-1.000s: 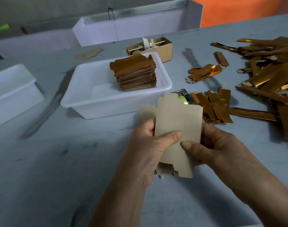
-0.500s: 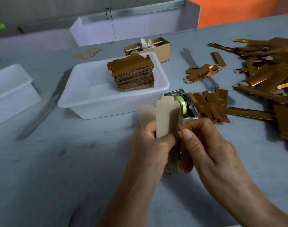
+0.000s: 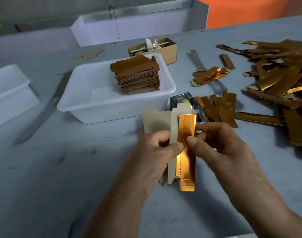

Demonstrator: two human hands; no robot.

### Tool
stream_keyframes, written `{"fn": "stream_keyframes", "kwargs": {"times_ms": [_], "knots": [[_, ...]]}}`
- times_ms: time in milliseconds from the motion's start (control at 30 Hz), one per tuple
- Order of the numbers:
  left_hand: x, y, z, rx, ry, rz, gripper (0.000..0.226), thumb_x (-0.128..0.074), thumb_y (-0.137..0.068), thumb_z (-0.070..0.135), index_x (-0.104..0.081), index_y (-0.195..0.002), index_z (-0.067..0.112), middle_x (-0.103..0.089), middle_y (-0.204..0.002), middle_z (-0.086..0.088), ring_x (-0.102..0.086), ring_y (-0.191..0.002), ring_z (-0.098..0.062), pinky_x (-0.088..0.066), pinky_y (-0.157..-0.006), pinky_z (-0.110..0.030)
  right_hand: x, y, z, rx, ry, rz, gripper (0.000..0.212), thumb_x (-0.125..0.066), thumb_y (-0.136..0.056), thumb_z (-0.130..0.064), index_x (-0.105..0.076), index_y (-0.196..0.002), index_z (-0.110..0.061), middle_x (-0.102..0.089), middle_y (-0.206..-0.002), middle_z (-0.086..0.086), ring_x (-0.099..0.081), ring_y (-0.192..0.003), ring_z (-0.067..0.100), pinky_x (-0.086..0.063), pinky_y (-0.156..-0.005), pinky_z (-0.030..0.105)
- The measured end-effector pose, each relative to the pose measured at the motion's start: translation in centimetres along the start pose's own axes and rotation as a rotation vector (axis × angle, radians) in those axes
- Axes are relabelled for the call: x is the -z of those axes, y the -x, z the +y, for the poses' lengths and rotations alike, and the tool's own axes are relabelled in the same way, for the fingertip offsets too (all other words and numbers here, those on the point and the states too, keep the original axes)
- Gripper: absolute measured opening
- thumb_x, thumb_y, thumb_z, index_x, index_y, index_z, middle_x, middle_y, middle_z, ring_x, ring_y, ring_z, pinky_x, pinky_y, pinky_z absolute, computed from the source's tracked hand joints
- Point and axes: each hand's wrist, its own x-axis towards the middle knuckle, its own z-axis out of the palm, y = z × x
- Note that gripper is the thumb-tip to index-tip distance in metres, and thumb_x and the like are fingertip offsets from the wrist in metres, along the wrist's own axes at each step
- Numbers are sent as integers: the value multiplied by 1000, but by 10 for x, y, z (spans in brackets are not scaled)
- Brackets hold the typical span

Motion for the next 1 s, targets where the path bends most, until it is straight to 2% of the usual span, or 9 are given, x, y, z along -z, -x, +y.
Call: {"fn": "stream_keyframes", "kwargs": {"times_ms": [133,233,433,533,633,700,767,900,1000], "knots": [[-1,-1,1,-8,-34,40,24,-70,-83,13,-64,-104,22,-74,-89,2,-71,-83,-11,-58,-79,-31,0,-4,0,-173,-334,-202,30,-64,-68,-31,-69,-96,-24,-73,-91,0,-70,-86,16,-54,-74,30],[-3,-1,-2,-7,-18,116,21,-73,-80,16,-65,-99,18,-73,-89,-3,-70,-87,-19,-58,-82,-38,-1,-7,1,-196,-365,-193,29,-62,-72,-27,-68,-100,-25,-73,-92,-3,-70,-87,14,-58,-71,27],[-5,-1,-8,-118,-89,273,4,-72,-82,22,-71,-85,24,-71,-73,10,-69,-77,-9,-57,-69,-26,-5,-11,1,-194,-302,-82,22,-63,-80,-21,-65,-101,-28,-72,-95,-3,-68,-92,16,-55,-82,38],[-18,3,-7,-319,-389,464,4,-71,-85,23,-71,-88,26,-65,-80,10,-64,-73,-5,-51,-58,-13,-9,-13,-2,-169,-268,-30,11,-65,-81,-19,-67,-88,-26,-72,-87,0,-69,-82,15,-57,-72,34],[-31,8,-6,-523,-894,603,11,-77,-75,11,-72,-84,13,-58,-76,-3,-61,-70,-19,-48,-49,-27,-14,-14,-3,-179,-268,-4,5,-66,-82,-17,-68,-86,-15,-66,-89,19,-65,-86,31,-56,-78,43],[-40,12,-9,-571,-1134,646,16,-77,-67,7,-73,-83,8,-57,-70,-6,-59,-65,-22,-43,-45,-28,-17,-13,-3,-181,-288,-21,6,-66,-81,-19,-68,-86,-15,-66,-89,21,-65,-87,31,-57,-77,39],[-46,15,-12,-576,-1251,665,25,-68,-71,0,-74,-96,4,-60,-72,-7,-60,-67,-21,-46,-45,-28,-18,-11,-4,-186,-327,-49,7,-65,-81,-20,-69,-86,-16,-68,-89,17,-67,-86,25,-59,-72,31],[-49,19,-20,-497,-1285,567,39,-46,-81,13,-71,-108,0,-64,-80,-7,-63,-73,-22,-52,-48,-31,-15,-10,-9,-207,-429,-123,17,-60,-78,-38,-73,-67,-36,-72,-74,-9,-68,-72,2,-50,-54,11],[-46,19,-19,-545,-1290,576,33,-66,-68,13,-74,-99,4,-62,-78,-7,-62,-71,-23,-48,-45,-31,-14,-13,-11,-213,-398,-120,22,-64,-68,-44,-72,-73,-25,-72,-76,-4,-69,-72,5,-51,-54,13]]}}
